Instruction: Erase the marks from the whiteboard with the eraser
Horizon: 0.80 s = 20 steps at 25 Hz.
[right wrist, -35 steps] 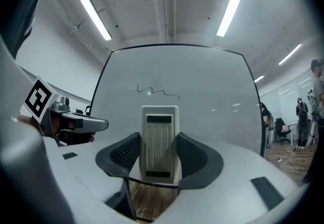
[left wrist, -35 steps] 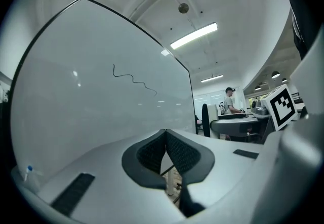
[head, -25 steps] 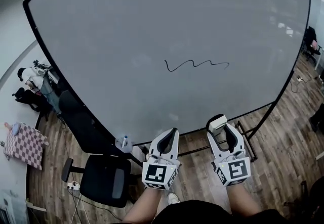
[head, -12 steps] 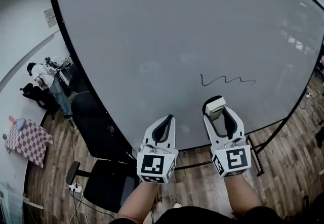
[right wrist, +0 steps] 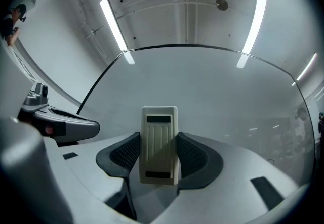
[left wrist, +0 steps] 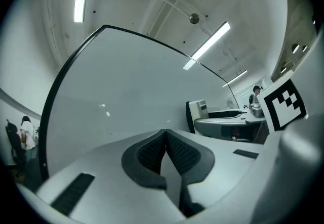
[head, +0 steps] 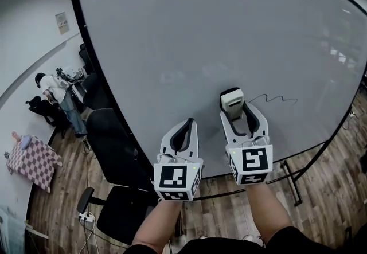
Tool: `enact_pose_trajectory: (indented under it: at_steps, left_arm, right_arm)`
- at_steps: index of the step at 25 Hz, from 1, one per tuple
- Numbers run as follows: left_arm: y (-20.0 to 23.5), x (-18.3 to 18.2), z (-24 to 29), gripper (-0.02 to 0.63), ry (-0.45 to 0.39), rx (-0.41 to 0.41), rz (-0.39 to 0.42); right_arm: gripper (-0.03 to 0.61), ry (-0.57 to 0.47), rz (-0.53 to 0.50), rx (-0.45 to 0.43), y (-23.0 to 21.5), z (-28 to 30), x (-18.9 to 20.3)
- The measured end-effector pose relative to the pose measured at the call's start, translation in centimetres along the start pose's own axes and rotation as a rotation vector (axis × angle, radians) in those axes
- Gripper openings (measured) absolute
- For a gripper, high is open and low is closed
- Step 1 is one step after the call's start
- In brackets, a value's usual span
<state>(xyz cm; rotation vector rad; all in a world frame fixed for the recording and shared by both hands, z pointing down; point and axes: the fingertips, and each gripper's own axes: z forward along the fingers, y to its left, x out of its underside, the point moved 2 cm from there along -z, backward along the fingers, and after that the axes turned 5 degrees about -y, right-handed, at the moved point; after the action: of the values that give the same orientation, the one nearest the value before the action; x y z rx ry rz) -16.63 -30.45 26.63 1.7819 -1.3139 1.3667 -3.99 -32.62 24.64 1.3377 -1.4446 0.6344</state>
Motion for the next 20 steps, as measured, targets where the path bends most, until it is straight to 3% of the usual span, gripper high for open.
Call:
enact_pose_trajectory:
  at_steps: [10, 20]
  left_arm:
    - [1.0, -0.3, 0.2, 0.018, 0.004, -0.104, -0.014]
    - [-2.0, 0.6, 2.3, 0.018, 0.002, -0.116, 0.026]
  right_arm:
    - [0.249, -0.041, -0.003, -0.018, -0.1, 0.8, -0.3]
    - [0.25, -0.05, 0.027, -0.026, -3.4, 0.2, 0.1]
